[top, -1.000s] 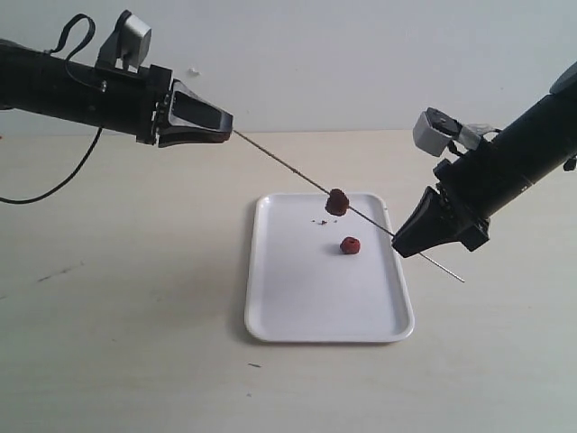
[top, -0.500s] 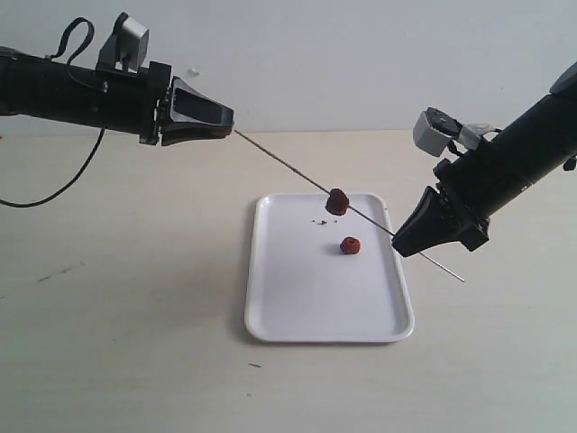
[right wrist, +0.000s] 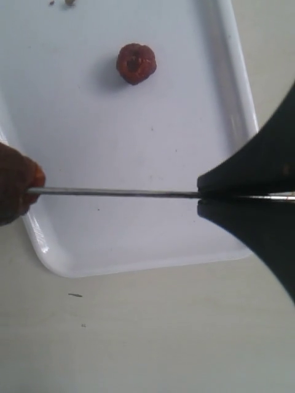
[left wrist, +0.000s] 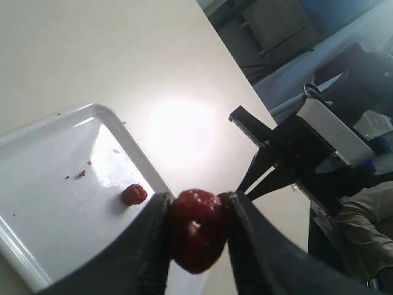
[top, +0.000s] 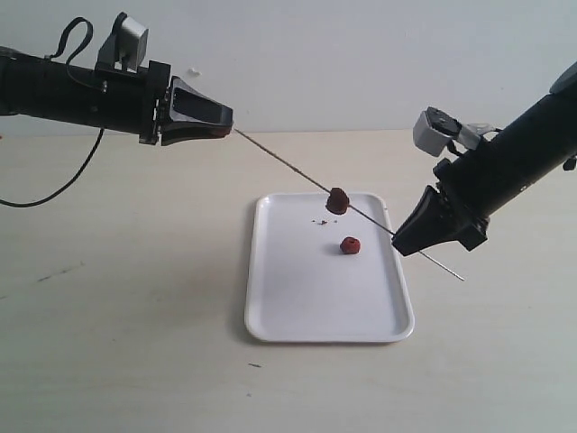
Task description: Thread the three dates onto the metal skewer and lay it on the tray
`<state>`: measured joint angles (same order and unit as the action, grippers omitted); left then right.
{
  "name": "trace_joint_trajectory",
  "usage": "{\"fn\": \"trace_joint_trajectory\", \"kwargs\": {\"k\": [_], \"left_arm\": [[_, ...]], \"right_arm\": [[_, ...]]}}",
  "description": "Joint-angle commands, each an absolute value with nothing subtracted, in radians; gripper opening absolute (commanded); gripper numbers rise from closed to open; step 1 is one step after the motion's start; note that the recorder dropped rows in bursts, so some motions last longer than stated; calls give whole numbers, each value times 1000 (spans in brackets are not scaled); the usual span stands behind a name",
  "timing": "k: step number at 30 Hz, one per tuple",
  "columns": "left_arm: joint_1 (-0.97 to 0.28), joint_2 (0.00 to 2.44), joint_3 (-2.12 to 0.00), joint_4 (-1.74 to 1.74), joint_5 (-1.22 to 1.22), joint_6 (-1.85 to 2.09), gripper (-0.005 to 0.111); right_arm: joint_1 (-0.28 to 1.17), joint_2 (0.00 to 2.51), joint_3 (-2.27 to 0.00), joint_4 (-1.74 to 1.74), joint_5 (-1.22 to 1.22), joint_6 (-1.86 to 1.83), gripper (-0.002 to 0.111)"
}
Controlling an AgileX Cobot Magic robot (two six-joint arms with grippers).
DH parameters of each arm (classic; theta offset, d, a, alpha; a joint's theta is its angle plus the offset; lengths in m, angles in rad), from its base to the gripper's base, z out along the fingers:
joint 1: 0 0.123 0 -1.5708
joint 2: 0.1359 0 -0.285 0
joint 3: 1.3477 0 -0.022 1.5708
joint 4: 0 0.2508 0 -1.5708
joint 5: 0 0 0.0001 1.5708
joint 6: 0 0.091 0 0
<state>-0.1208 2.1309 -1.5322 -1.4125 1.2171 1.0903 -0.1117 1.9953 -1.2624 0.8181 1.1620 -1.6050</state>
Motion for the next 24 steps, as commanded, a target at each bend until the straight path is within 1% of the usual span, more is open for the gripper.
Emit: {"fn": "trace_joint_trajectory", "kwargs": {"k": [1, 24], "left_arm": [[-118, 2120, -1537, -1432, 1221, 1094, 32], [-137, 2120, -1537, -1434, 1221, 1094, 32]], "right_arm": [[-116, 1991, -1263, 830, 1129, -1585, 0], [-116, 1991, -1263, 836, 1156, -1585, 0]]}}
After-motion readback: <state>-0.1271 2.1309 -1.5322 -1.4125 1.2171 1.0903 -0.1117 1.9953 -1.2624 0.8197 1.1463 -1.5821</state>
